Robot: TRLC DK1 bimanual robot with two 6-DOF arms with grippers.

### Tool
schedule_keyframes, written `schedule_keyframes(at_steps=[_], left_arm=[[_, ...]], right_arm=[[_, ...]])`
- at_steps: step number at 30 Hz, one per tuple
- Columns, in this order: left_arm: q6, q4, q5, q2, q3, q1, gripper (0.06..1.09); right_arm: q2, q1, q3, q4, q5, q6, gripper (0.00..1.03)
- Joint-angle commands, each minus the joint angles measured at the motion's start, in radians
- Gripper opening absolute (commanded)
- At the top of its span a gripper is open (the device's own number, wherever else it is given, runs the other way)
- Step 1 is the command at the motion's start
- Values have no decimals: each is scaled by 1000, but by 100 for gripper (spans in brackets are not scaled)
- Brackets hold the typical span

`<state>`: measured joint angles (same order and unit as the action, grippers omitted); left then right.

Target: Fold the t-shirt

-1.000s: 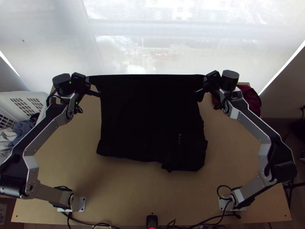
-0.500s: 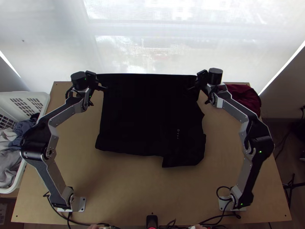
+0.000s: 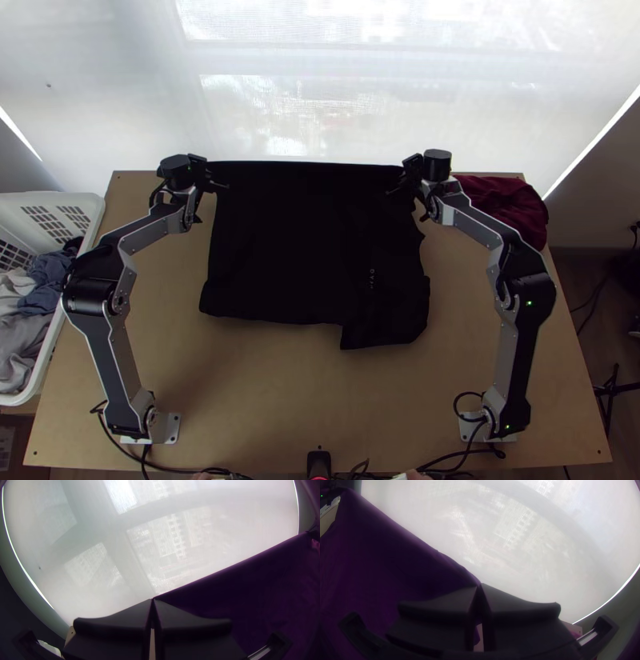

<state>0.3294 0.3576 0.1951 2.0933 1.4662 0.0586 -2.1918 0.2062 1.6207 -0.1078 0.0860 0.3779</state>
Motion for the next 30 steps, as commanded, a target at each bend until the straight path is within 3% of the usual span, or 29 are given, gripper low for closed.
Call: schedule_keyframes(at_steps=[1, 14, 30], left_arm=[[2, -17, 4, 10, -27, 10, 9], [-4, -37, 4, 16, -44, 29, 9], [-47, -39, -31, -219, -225, 27, 9]], right_arm=[[-16, 6, -8, 7, 1, 3, 3], [-3, 22, -48, 37, 1, 3, 3], [196, 41, -180, 60, -3, -5, 3]])
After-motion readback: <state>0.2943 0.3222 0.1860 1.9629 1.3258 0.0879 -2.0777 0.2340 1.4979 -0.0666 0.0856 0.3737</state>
